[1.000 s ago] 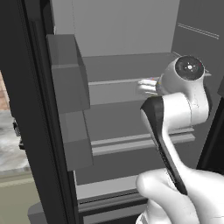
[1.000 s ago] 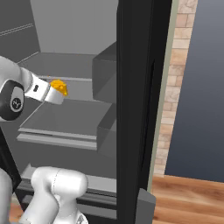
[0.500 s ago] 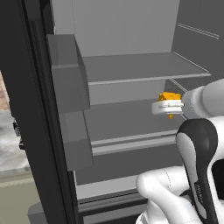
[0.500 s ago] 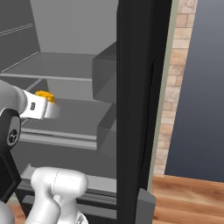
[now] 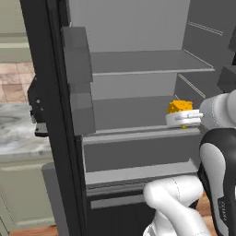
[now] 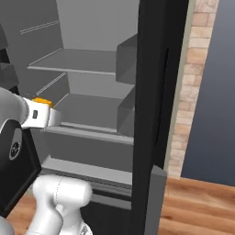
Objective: Take the cheese, fish, and sweet potato from the fridge and place them on the plate on the dining counter to create an appetizer plate.
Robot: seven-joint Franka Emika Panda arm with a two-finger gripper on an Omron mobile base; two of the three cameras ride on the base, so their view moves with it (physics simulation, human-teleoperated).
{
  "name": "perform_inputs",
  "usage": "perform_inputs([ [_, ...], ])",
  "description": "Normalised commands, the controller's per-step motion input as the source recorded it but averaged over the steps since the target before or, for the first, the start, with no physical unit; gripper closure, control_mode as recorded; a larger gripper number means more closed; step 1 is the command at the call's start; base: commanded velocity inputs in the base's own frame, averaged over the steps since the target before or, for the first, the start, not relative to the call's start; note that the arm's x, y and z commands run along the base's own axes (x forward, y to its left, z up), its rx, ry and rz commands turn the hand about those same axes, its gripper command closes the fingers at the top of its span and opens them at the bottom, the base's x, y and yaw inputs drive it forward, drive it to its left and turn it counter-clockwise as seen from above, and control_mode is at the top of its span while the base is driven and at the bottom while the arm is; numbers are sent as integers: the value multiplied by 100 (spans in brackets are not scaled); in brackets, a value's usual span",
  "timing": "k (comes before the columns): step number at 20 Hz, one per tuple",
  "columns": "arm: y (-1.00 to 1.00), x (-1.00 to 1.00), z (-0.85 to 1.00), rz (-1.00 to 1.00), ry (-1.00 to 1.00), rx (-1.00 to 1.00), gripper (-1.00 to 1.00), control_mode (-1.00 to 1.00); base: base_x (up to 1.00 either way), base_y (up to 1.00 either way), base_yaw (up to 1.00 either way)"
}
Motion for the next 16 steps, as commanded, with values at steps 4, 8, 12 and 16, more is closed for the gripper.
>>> perform_inputs([
  [4, 0, 0, 0, 0, 0, 0, 100, 100, -99, 8, 15],
  [8, 0, 0, 0, 0, 0, 0, 100, 100, -99, 23, 19],
  [12, 0, 0, 0, 0, 0, 0, 100, 100, -83, 8, 38],
  [16, 0, 0, 0, 0, 0, 0, 100, 100, -51, 17, 55],
])
